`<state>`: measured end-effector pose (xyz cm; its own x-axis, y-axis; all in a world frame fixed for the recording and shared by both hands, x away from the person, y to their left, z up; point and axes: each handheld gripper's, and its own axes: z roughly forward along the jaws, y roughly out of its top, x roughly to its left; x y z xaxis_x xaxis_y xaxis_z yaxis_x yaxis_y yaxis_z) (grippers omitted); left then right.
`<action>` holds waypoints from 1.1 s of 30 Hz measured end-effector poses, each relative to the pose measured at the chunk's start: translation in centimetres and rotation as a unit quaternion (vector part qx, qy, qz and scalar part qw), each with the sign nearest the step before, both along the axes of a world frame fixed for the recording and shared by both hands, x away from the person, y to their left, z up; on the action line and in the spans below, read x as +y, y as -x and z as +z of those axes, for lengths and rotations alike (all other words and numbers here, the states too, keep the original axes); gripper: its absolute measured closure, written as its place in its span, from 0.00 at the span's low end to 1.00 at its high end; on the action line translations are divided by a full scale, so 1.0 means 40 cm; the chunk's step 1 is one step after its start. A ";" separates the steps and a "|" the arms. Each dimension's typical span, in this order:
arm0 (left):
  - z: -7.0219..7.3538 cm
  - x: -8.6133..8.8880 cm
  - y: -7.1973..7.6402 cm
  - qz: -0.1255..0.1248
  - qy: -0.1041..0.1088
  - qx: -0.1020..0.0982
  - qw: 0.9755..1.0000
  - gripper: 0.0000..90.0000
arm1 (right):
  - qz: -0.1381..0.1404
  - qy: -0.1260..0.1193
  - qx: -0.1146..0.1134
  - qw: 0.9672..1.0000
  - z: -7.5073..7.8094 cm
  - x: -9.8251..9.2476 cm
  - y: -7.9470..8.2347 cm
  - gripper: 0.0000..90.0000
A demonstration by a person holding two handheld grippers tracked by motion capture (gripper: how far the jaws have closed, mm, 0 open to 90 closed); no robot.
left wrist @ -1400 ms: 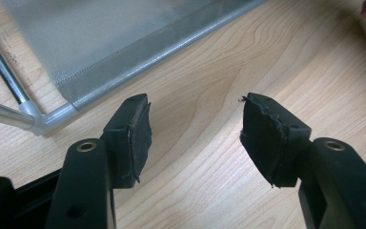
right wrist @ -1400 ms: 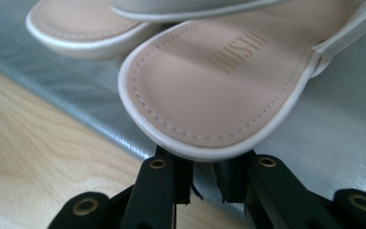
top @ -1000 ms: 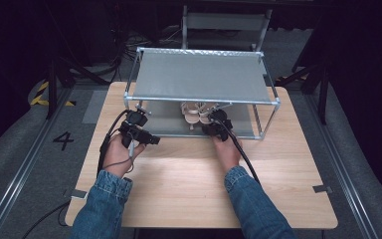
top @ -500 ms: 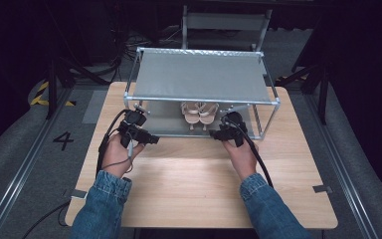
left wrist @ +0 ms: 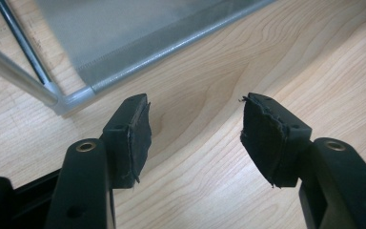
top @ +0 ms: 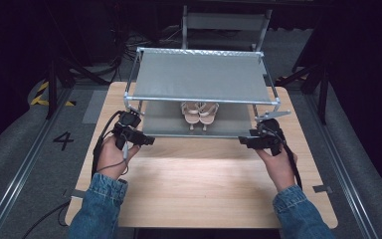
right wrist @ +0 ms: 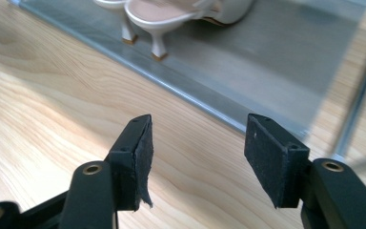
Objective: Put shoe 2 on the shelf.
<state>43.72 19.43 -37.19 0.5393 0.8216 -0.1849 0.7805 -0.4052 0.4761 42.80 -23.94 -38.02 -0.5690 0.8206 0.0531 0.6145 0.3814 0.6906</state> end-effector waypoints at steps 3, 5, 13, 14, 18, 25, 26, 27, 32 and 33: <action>-0.003 0.007 0.013 -0.002 -0.004 -0.004 1.000 0.45 | -0.002 -0.008 -0.002 1.000 0.006 -0.039 0.015 0.46; -0.005 0.014 0.025 -0.008 -0.007 -0.008 1.000 0.45 | 0.002 -0.012 -0.007 1.000 0.009 -0.062 0.022 0.45; -0.021 0.050 0.073 -0.001 -0.023 0.000 1.000 0.44 | 0.033 0.013 -0.008 0.999 -0.002 -0.130 0.042 0.38; -0.023 0.055 0.079 0.000 -0.022 0.000 1.000 0.44 | 0.039 0.029 -0.012 0.999 -0.009 -0.137 0.044 0.38; -0.032 0.079 0.095 0.011 -0.023 0.002 1.000 0.44 | 0.038 0.029 0.001 0.999 -0.032 -0.170 0.043 0.39; -0.049 0.125 0.104 -0.004 -0.002 -0.032 0.999 0.44 | 0.040 0.002 0.015 0.999 -0.080 -0.215 0.019 0.27; -0.053 0.135 0.102 0.002 0.009 -0.031 0.999 0.44 | 0.042 -0.004 0.028 0.999 -0.087 -0.220 0.016 0.27; -0.057 0.149 0.099 0.009 0.019 -0.026 0.999 0.44 | 0.042 -0.006 0.036 0.998 -0.093 -0.226 0.013 0.26; -0.069 0.177 0.095 0.028 0.027 -0.026 0.999 0.46 | 0.038 -0.015 0.047 0.998 -0.117 -0.247 0.003 0.21; -0.070 0.177 0.094 0.028 0.025 -0.025 0.999 0.45 | 0.036 -0.013 0.052 0.998 -0.120 -0.250 0.001 0.20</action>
<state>39.95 26.52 -39.99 0.5019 0.8415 -0.1999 0.7760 -0.3359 0.5339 42.75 -33.93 -42.84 -0.6169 0.7754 0.1346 0.6545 0.4105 0.6349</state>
